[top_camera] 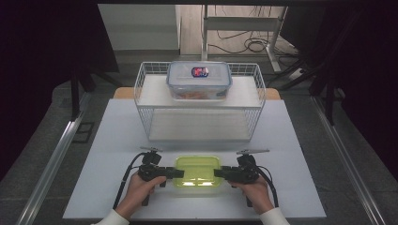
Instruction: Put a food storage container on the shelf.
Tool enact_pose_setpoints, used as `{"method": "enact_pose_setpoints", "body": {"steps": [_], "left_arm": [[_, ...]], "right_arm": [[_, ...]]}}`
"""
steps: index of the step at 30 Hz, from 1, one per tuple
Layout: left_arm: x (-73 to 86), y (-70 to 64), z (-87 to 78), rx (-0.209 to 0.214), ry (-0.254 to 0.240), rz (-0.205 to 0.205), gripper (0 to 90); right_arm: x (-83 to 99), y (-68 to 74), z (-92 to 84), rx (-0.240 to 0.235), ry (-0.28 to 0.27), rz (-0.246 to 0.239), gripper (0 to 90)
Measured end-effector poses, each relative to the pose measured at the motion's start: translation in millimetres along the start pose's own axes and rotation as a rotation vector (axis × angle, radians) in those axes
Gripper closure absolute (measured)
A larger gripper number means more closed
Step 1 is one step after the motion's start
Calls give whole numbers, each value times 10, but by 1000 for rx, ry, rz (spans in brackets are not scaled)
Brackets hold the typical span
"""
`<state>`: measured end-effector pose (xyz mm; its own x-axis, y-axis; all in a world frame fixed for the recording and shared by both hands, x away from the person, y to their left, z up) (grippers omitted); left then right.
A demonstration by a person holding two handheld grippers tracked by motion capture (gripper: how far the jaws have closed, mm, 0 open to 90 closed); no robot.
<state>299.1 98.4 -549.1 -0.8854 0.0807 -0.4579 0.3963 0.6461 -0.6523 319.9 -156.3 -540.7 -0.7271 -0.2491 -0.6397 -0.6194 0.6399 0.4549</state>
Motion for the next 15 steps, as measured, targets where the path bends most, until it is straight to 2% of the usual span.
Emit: {"method": "enact_pose_setpoints", "body": {"steps": [6,9,15], "left_arm": [[18,-7,-38,9,-18,8,586],[41,21,-58,20,-28,1,660],[72,-4,-85,17,-40,7,701]], "right_arm": [[20,0,-16,-35,-5,36,667],[23,16,-34,-37,-10,31,686],[26,27,-57,-43,-23,37,718]]}}
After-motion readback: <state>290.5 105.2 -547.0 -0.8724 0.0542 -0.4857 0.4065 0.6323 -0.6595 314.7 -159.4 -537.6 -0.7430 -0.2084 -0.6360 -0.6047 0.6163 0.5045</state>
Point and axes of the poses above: each handheld gripper's, and its own axes: z roughly forward along the jaws, x roughly out of its underside, y roughly to its left, the point moved 5 cm from there along z, roughly forward along the jaws, and after that the axes turned 4 degrees about -z, right-handed, at the moved point
